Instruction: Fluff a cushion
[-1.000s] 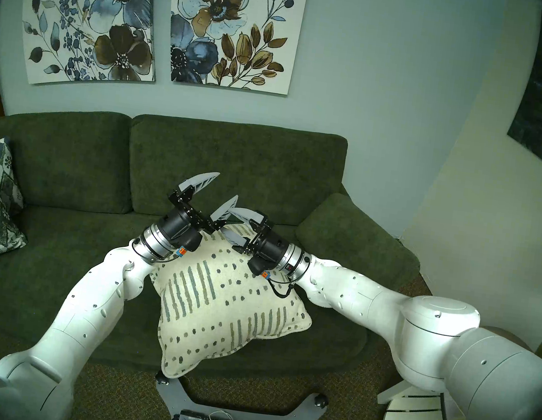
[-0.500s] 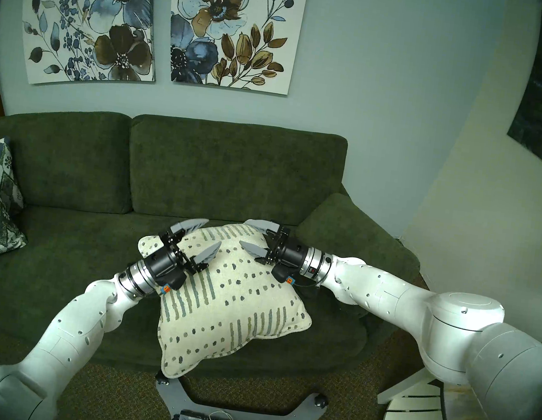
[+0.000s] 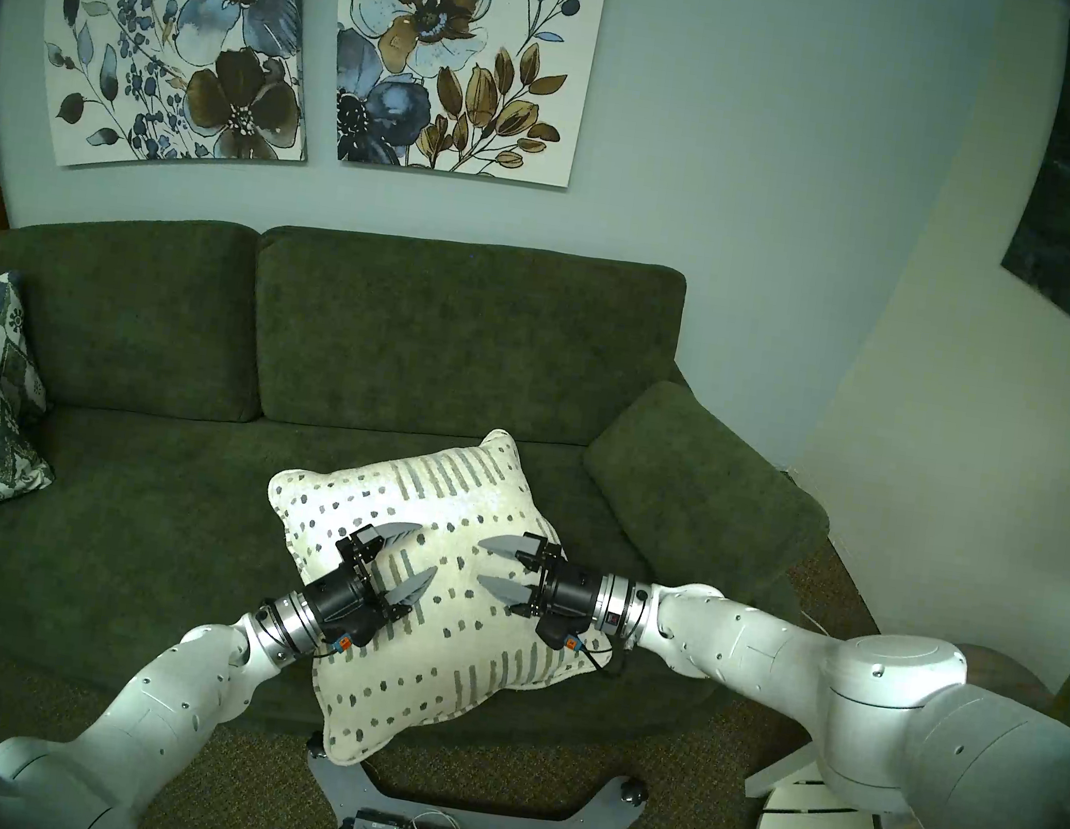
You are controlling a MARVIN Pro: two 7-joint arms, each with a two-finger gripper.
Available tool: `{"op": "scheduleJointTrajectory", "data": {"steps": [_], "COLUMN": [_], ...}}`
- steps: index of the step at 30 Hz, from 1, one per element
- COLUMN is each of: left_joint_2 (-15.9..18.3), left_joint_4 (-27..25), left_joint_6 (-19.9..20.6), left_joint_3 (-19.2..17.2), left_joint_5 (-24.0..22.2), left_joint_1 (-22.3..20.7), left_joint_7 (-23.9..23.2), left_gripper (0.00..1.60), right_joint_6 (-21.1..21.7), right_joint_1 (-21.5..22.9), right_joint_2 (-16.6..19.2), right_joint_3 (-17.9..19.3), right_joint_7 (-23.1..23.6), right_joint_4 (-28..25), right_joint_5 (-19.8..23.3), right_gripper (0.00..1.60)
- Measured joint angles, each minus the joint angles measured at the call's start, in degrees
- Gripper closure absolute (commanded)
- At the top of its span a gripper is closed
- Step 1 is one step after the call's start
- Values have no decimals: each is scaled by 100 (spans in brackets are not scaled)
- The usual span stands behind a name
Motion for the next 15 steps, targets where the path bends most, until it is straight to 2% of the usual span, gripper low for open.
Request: {"op": "scheduleJointTrajectory", "data": {"steps": [15], "left_joint_2": [-66], "left_joint_4": [662], "left_joint_6": [-51], "left_joint_3": [27], "left_joint_5": [20], "left_joint_1": [35], "left_joint_7": [108], "left_gripper": [0], "right_joint_6": [41], "right_joint_1": [-518], "right_joint_2": [-150], "right_joint_3": [-46], "right_joint_7": [-21], "right_joint_4": [289], "right_joint_5": [215], "right_gripper": [0]}}
